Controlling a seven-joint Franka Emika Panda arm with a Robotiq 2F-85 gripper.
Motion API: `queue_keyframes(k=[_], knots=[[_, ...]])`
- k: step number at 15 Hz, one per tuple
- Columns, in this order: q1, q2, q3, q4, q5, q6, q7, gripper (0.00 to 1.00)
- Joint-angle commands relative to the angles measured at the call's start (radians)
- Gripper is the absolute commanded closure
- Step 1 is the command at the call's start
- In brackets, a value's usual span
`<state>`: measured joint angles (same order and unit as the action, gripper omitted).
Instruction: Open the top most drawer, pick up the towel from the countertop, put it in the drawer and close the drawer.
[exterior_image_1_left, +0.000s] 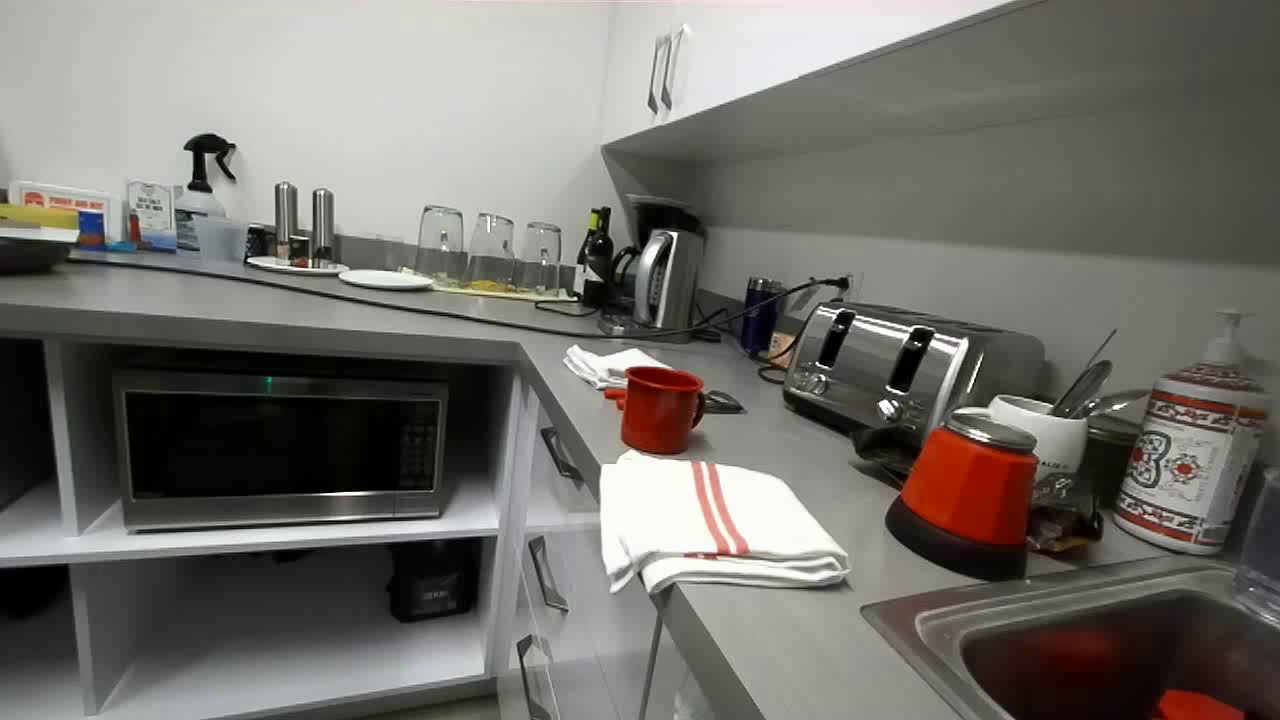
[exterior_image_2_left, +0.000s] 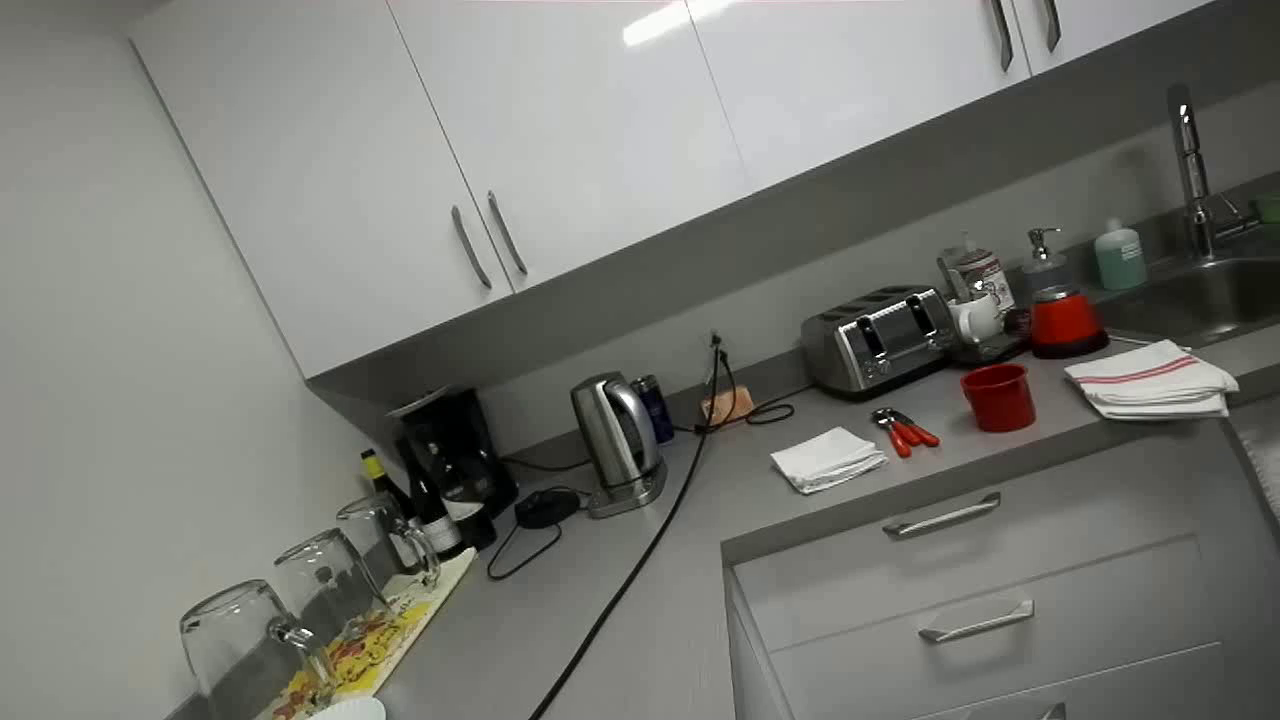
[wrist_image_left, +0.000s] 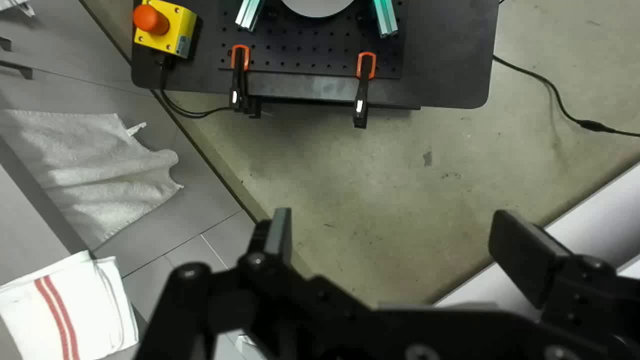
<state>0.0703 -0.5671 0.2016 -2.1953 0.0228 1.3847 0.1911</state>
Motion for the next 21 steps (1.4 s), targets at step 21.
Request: queue_keyframes(k=[21], knots=[[0.057,0.279,0.032,-0.282,-0.822,0.458,-0.073,0.00]])
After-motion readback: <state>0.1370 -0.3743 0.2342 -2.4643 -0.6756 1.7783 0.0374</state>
